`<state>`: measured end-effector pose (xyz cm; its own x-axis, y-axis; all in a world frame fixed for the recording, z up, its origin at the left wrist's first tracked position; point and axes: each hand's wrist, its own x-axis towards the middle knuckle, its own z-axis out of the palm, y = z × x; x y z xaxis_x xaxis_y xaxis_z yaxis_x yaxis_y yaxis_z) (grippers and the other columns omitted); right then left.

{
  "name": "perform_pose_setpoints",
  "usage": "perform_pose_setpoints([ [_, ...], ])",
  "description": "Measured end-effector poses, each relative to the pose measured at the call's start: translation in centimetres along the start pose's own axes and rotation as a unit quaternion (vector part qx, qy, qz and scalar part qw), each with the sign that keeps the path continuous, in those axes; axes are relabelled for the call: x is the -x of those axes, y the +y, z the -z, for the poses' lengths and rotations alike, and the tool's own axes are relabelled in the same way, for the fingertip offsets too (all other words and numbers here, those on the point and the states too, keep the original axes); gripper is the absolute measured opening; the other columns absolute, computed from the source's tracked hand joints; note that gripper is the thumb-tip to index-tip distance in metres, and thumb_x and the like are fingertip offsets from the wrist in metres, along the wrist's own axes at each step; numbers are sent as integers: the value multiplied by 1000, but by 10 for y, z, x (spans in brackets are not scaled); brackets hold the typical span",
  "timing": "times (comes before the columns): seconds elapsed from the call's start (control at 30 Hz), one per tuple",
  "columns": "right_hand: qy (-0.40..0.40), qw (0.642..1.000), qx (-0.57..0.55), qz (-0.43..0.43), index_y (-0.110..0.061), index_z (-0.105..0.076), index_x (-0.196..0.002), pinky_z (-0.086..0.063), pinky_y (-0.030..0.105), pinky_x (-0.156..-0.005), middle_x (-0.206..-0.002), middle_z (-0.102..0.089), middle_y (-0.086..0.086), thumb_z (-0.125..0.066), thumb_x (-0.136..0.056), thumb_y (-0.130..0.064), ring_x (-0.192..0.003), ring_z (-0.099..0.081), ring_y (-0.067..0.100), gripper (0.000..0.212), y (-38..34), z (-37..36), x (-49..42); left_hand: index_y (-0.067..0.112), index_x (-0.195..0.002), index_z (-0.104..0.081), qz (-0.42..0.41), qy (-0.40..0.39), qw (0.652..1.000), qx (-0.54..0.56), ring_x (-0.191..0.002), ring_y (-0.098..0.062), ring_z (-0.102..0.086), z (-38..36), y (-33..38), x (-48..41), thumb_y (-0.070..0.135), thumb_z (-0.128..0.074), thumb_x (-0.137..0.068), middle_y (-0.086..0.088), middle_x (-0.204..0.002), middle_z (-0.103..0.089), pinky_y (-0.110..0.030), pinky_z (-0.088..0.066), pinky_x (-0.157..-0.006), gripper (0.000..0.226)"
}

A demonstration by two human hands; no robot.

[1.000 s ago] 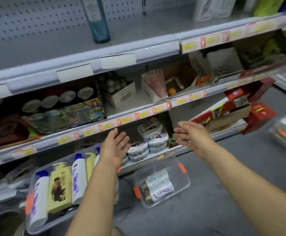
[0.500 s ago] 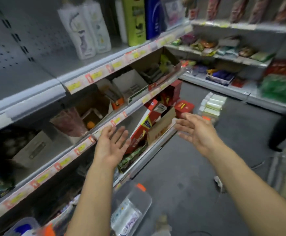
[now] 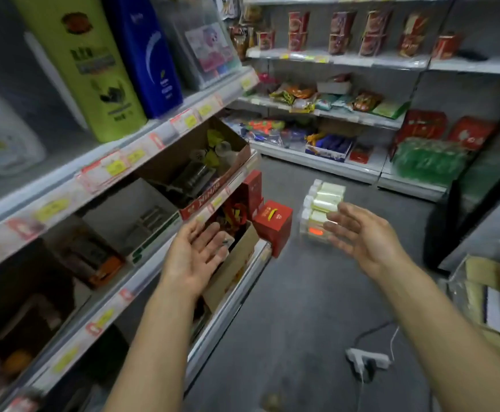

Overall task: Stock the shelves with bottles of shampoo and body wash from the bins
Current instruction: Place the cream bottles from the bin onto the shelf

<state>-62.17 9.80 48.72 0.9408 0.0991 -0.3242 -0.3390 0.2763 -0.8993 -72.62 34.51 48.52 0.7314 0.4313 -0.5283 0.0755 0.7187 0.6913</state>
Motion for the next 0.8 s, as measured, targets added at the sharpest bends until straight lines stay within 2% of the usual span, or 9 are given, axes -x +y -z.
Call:
perform_pose_setpoints([
  [0.13, 22, 1000, -20, 3, -15, -62, -94, -52, 33, -69, -88, -69, 7, -50, -100, -17, -75, -68, 21, 14, -30, 0, -71, 14, -118, -57, 5, -16, 1000, -16, -100, -23, -66, -57, 10, -63, 31, -51, -101, -7, -107, -70, -40, -51, -91, 24],
  [0.23, 43, 999, -31, -4, -16, -62, -93, -52, 36, -73, -90, -70, 8, -52, -99, -17, -77, -68, 22, 12, -41, 9, -108, 14, -121, -58, 13, -33, 998, -52, -103, -23, -66, -95, 7, -97, 31, -51, -101, -8, -111, -70, -40, -52, -88, 28],
  [0.4, 75, 996, -37, -3, -16, -62, -93, -52, 37, -75, -87, -69, 6, -51, -99, -18, -77, -67, 21, 13, -60, 29, -169, 15, -107, -59, 36, -55, 995, -81, -98, -23, -66, -151, -4, -150, 30, -49, -101, -8, -111, -70, -40, -52, -88, 19],
  [0.57, 82, 996, -33, -12, -16, -62, -95, -52, 40, -83, -90, -69, 7, -52, -99, -18, -79, -67, 22, 11, -81, 54, -241, 15, -112, -60, 54, -50, 994, -75, -102, -23, -66, -205, -23, -206, 31, -50, -101, -7, -109, -71, -40, -52, -87, 22],
  [0.8, 94, 995, -17, -35, -16, -62, -96, -52, 36, -76, -88, -68, 6, -51, -100, -18, -78, -66, 21, 11, -134, 119, -355, 18, -87, -56, 102, -49, 992, -52, -95, -21, -66, -331, -69, -287, 33, -52, -100, -5, -98, -70, -40, -52, -86, 20],
])
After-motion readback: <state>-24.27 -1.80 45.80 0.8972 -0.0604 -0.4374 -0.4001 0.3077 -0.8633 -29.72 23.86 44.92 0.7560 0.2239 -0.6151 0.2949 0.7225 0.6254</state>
